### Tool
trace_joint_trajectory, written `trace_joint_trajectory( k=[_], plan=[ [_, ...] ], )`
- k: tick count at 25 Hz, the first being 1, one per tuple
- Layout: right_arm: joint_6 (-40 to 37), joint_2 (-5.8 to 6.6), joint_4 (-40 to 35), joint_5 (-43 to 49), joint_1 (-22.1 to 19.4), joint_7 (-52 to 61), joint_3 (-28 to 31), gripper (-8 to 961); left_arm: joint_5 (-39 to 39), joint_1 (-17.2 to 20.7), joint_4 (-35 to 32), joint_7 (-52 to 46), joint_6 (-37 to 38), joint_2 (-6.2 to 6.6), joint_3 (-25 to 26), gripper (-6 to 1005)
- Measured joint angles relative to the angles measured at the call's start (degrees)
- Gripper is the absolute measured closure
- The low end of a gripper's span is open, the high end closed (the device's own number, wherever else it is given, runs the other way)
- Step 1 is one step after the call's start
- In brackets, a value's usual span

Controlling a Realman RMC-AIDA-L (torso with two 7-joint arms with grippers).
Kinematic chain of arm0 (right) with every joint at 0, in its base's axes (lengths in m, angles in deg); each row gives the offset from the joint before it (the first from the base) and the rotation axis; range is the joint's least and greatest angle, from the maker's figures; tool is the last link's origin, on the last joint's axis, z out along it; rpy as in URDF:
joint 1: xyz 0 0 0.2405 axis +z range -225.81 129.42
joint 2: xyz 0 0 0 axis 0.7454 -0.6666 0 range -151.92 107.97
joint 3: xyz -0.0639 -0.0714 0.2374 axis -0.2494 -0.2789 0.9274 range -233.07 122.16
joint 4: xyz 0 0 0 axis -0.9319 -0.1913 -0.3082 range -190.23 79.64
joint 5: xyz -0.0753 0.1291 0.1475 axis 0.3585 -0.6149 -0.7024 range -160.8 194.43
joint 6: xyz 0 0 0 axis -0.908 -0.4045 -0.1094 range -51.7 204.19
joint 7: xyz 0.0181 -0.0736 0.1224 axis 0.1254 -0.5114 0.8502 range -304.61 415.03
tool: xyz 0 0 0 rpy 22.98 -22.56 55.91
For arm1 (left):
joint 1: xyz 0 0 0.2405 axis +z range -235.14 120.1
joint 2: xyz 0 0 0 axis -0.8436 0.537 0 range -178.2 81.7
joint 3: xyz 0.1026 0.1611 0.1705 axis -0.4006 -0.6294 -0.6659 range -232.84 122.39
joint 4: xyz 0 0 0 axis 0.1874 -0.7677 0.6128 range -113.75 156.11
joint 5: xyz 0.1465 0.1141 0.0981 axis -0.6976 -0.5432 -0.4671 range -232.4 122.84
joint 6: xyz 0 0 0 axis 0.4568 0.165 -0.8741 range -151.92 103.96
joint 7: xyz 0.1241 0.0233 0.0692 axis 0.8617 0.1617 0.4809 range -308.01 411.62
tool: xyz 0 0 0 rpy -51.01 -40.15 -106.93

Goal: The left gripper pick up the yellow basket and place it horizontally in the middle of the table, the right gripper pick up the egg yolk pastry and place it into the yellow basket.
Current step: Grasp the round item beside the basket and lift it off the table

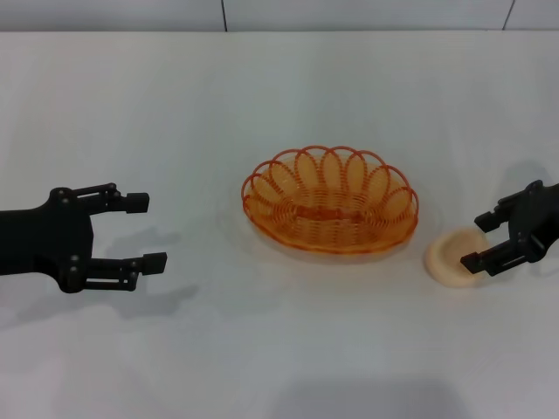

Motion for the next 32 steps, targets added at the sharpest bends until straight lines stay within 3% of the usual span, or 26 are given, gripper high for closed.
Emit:
trace_joint_trajectory(
  k=[2, 13, 21, 27, 32],
  plan=[
    [0.36, -0.11, 1.04, -0.46, 0.19, -0.07, -0.32, 139, 0.02, 0.05, 0.0, 0.04, -0.06, -0.04, 0.01, 136],
    [1.9, -0.07, 2.86, -5.83, -0.52, -1.64, -1.07, 575, 0.38, 0.12, -0.04, 0.05, -0.09, -0.11, 0.19, 136],
    [3.59, -0.23, 2.98, -5.84, -1.38, -1.79, -1.9, 780, 0.15, 0.12, -0.08, 0.11, -0.08, -0.11, 1.47, 136],
    [1.64, 0.18, 2.0, -6.82, -1.71, -2.15, -1.06, 832, 0.13, 0.27, -0.33, 0.14, 0.4, -0.11, 1.5, 136],
    [-5.49, 1.06, -3.48, -7.51, -1.9, -1.97, 4.79, 870, 0.16, 0.44, -0.41, 0.14, 0.61, -0.11, 1.5, 136]
  ],
)
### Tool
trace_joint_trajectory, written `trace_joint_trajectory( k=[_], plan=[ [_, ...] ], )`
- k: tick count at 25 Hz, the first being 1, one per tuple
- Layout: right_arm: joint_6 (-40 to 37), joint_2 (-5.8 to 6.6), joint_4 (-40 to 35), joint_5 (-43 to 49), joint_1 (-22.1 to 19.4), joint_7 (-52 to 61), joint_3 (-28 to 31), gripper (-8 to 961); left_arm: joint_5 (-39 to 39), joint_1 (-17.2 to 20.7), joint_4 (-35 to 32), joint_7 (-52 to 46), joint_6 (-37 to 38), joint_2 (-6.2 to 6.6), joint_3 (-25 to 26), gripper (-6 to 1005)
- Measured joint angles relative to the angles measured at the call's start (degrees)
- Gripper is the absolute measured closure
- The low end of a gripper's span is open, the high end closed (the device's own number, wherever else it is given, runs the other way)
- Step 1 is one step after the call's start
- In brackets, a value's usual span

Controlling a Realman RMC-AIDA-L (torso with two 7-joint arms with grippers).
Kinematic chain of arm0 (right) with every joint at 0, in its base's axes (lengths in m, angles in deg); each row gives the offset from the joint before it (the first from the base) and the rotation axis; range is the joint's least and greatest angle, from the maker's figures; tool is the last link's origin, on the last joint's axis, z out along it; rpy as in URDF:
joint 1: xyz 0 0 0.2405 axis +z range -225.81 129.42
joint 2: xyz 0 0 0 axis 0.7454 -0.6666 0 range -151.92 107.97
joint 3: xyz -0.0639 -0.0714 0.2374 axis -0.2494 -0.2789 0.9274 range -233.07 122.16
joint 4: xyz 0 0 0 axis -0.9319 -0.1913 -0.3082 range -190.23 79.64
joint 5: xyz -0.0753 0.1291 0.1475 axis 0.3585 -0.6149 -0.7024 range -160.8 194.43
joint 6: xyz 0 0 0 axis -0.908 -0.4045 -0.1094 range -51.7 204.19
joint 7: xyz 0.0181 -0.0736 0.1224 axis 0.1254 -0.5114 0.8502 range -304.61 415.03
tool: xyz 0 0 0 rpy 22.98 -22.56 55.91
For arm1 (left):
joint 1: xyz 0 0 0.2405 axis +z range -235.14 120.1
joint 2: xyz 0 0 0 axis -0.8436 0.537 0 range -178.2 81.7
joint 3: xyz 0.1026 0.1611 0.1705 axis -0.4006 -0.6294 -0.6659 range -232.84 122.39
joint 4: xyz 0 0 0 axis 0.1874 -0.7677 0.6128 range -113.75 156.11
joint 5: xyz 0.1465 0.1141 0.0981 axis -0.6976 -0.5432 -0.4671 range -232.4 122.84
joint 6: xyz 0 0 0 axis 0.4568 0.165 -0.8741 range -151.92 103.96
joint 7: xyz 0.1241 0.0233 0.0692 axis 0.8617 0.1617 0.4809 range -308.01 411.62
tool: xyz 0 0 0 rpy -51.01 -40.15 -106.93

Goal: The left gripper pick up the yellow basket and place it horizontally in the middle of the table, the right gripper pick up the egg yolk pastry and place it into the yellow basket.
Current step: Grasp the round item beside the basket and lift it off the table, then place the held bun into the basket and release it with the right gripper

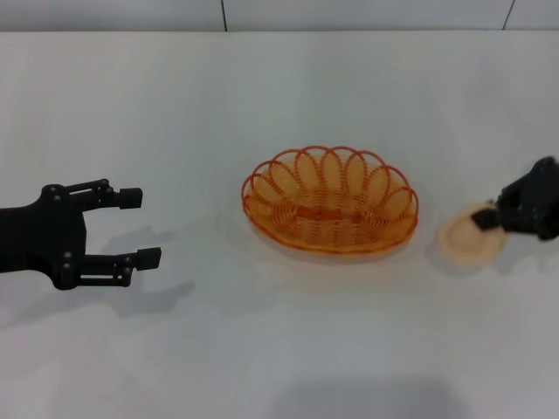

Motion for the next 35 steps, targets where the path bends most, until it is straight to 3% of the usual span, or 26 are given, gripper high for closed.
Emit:
trace_joint_trajectory(
  k=[5, 10, 14, 24, 30, 35],
  plan=[
    [-4.48, 0.17, -2.16, -5.3, 1.4, -0.08, 5.85, 900, -0.11, -0.01, -0.03, 0.34, 0.01, 0.0, 0.0, 136],
    [-1.86, -1.33, -0.2, -14.36, 1.44, -2.55, 4.54, 909, -0.13, -0.17, -0.03, 0.47, 0.06, 0.0, 0.0, 136],
    [7.28, -1.42, 7.85, -26.78, 0.42, -9.16, -3.71, 911, -0.14, 0.02, 0.16, 1.21, 0.05, -0.02, 0.0, 136],
    [23.87, -1.77, 16.6, -39.83, -0.65, -21.8, -19.99, 916, -0.24, 0.12, 0.37, 1.38, -0.32, -0.33, 0.0, 136],
    [26.54, -1.95, 18.32, -44.5, -2.76, -28.4, -22.67, 914, -0.33, 0.3, 0.4, 1.4, -0.43, -0.44, -0.01, 136],
    [28.01, -1.85, 19.17, -46.3, -3.28, -30.22, -23.6, 779, -0.34, 0.38, 0.41, 1.42, -0.57, -0.45, 0.0, 136]
  ],
)
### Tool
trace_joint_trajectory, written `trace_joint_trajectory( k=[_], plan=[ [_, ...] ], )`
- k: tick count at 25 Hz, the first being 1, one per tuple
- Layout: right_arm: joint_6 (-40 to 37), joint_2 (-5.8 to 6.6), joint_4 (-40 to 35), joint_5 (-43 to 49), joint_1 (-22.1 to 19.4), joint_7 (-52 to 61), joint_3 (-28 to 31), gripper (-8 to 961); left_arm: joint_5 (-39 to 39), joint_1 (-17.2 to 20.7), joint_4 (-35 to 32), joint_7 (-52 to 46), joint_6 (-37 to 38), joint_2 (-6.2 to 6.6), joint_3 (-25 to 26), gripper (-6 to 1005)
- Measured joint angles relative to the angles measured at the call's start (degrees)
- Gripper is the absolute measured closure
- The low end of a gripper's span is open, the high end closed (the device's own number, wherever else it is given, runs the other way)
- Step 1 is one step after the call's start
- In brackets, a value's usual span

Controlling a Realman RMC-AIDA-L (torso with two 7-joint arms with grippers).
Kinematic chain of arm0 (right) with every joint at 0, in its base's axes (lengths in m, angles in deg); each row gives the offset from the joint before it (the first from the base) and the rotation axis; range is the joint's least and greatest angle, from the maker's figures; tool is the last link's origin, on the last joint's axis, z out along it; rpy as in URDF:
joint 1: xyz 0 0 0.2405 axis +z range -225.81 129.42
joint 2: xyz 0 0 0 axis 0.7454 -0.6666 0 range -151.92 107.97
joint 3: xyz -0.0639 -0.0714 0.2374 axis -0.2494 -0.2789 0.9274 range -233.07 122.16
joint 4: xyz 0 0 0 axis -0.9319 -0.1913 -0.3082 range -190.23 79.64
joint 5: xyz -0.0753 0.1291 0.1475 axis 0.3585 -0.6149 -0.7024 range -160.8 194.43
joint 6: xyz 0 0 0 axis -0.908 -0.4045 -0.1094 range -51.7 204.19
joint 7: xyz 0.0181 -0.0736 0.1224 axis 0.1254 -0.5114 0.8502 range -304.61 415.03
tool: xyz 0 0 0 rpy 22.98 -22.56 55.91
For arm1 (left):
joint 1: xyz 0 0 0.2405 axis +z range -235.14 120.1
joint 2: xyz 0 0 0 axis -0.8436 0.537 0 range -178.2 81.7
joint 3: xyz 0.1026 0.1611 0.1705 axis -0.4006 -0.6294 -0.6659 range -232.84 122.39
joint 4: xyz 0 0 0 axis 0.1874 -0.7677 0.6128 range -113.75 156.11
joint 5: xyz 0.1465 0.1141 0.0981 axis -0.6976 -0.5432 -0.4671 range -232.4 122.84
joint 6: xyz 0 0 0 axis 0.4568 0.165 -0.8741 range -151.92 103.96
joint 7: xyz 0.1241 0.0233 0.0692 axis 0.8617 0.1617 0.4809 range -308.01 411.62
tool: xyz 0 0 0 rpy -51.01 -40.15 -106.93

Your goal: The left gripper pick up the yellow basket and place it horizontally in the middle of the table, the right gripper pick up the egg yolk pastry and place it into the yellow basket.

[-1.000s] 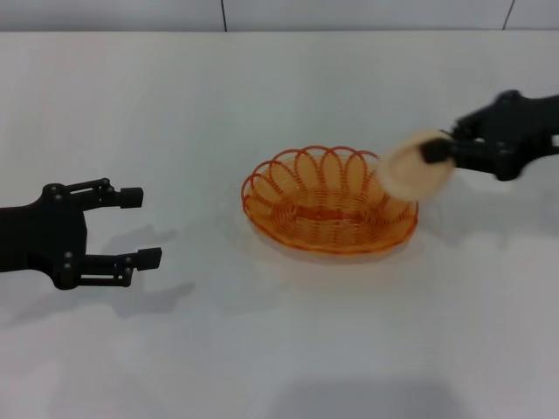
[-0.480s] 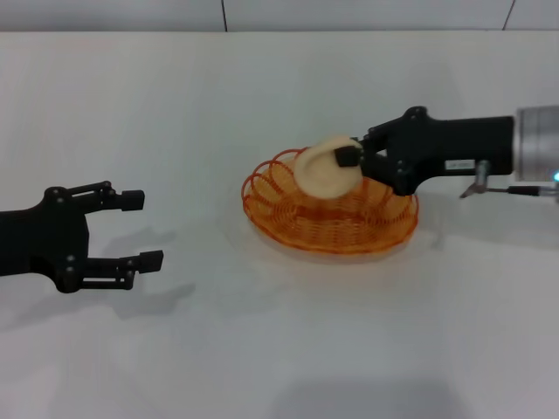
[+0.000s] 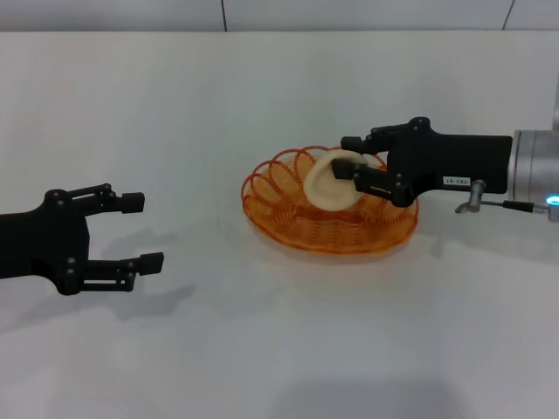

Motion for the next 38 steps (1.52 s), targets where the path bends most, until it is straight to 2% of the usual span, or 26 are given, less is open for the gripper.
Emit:
trace_joint_trajectory(
  k=[12, 17, 20, 24, 32, 38],
  plan=[
    [0.45, 0.35, 0.06, -0.09, -1.15, -0.08, -0.33, 536, 0.0, 0.0, 0.0, 0.07, -0.04, -0.08, 0.0, 136],
    [-2.63, 1.44, -1.56, 0.26, -2.96, -0.59, 0.35, 274, 0.0, 0.17, 0.0, 0.07, -0.04, -0.08, 0.0, 136],
    [-4.65, 2.99, -1.99, 0.36, -4.02, -1.58, 0.44, 128, 0.01, 0.19, 0.0, 0.07, 0.04, -0.08, 0.0, 136],
    [-6.45, 4.27, -0.56, 0.85, -5.62, -4.7, 2.24, 82, 0.0, 0.17, 0.0, 0.07, 0.31, -0.01, 0.0, 136],
    [-15.73, 4.74, 1.76, 11.01, -6.46, -6.5, 14.33, 79, -0.03, -0.02, 0.0, 0.07, 0.09, 0.06, 0.0, 136],
    [-19.0, 5.13, 3.02, 13.68, -6.82, -8.3, 15.9, 80, -0.08, -0.33, 0.03, -0.4, 0.01, -0.06, 0.0, 136]
  ],
)
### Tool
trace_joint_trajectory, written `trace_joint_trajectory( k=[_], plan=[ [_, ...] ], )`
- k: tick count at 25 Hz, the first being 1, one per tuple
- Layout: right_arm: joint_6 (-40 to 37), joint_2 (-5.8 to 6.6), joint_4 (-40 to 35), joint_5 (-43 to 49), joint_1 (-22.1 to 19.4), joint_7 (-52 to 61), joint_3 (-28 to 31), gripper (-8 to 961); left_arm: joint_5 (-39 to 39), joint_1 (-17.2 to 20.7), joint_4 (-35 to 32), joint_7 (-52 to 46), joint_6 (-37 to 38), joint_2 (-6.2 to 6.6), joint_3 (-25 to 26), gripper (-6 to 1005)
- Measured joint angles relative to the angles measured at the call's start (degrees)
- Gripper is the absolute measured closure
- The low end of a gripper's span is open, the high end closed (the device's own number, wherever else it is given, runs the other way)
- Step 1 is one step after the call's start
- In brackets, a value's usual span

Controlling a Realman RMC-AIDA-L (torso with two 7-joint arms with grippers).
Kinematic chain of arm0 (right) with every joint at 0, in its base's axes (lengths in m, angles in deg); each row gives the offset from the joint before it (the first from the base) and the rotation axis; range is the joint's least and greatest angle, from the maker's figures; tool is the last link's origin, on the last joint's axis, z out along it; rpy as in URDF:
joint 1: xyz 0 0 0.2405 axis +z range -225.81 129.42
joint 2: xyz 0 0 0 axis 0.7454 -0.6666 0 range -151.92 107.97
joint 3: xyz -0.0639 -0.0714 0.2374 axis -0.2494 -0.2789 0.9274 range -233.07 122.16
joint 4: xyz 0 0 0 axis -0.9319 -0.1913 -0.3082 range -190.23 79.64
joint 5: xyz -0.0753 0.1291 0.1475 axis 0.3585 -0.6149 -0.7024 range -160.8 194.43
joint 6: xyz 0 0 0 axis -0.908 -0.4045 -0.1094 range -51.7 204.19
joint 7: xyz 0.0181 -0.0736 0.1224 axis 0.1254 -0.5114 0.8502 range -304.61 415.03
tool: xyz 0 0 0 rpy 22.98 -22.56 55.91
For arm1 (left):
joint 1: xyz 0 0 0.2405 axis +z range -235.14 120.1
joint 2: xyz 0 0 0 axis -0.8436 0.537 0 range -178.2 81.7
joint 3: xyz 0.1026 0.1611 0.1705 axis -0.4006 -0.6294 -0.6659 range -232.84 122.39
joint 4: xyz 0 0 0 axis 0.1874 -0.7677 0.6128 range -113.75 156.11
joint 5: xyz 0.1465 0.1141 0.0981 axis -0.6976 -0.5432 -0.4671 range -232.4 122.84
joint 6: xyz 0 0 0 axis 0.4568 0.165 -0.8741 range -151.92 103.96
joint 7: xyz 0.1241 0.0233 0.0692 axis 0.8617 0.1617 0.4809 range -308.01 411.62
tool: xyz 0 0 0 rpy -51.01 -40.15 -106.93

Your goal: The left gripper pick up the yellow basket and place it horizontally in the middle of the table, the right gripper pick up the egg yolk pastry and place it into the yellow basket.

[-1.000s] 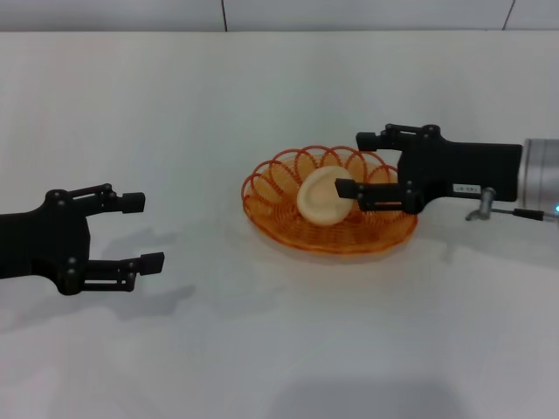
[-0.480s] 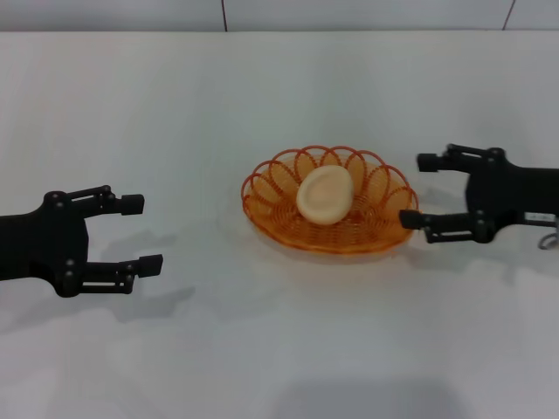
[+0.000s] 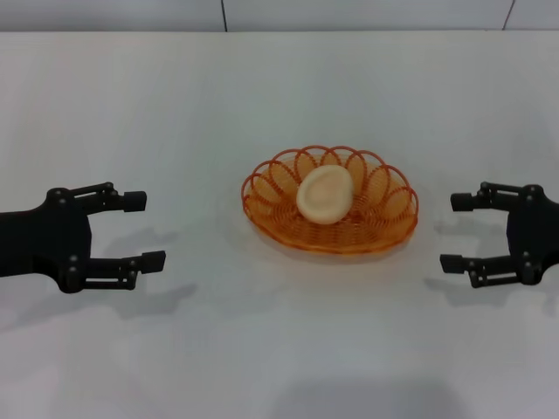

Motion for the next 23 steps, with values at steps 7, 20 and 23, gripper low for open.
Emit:
trace_joint_trajectory(
  k=[7, 20, 23],
  plan=[
    [-0.31, -0.23, 0.71, 1.28, -0.05, -0.68, 0.02, 80, -0.01, -0.16, 0.06, -0.03, -0.11, 0.06, 0.0, 136],
    [-0.18, -0.47, 1.36, 1.92, 0.47, -1.29, 0.17, 80, 0.09, -0.45, 0.06, -0.14, -0.21, -0.02, 0.0, 136],
    [-0.18, -0.44, 1.37, 1.92, 0.47, -1.3, 0.17, 80, 0.09, -0.46, 0.06, -0.14, -0.23, -0.02, 0.0, 136]
  ],
)
